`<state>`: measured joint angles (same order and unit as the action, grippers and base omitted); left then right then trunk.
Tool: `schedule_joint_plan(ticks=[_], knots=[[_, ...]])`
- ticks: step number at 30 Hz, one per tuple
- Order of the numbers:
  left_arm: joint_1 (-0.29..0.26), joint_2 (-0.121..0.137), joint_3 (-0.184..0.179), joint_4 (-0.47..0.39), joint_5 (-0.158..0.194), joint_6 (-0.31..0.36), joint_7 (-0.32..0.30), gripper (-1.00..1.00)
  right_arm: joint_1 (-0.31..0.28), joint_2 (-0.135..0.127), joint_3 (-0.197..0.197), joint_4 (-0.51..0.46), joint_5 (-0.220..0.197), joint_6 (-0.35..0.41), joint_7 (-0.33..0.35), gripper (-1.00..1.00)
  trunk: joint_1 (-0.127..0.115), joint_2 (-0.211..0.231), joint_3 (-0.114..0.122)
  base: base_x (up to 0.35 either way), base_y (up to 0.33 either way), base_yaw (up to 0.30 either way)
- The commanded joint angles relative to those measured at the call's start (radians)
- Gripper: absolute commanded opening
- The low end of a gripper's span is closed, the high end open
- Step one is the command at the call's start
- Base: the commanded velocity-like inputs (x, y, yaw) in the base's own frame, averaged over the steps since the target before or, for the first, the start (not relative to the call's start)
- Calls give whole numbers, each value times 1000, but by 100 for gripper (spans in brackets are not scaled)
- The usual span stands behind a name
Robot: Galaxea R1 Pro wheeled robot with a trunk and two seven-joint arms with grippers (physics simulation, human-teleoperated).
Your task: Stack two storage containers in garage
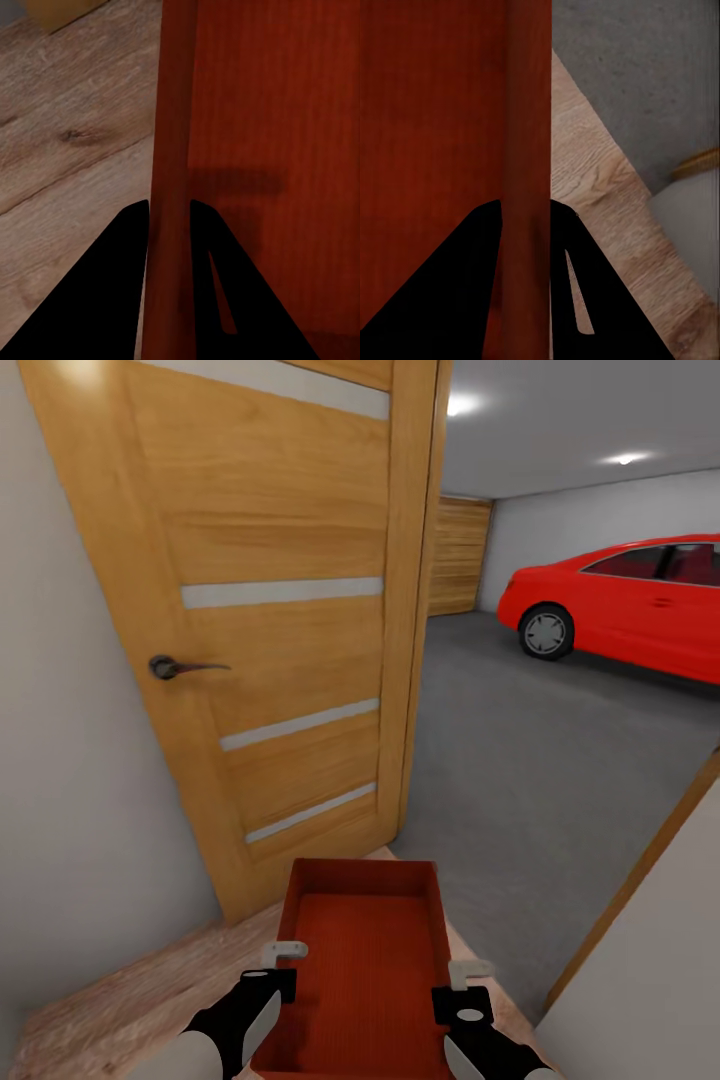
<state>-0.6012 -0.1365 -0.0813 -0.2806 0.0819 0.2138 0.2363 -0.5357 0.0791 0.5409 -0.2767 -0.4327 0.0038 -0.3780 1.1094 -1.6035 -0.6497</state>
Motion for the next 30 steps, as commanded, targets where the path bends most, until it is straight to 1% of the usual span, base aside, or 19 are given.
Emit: schedule_joint_plan(ticks=[1,16,30], knots=[[0,1,-8,-6,-24,9,14,-100,-1,-1,-1,15,-20,-1,-10,-100,0,0,-1,8,1,-284],[0,1,-8,-6,-24,11,14,-100,-1,-1,-1,15,-20,-1,-10,-100,0,0,-1,7,8,-276],[0,1,-8,-6,-24,14,14,-100,-1,-1,-1,15,-20,-1,-10,-100,0,0,-1,182,251,-18]])
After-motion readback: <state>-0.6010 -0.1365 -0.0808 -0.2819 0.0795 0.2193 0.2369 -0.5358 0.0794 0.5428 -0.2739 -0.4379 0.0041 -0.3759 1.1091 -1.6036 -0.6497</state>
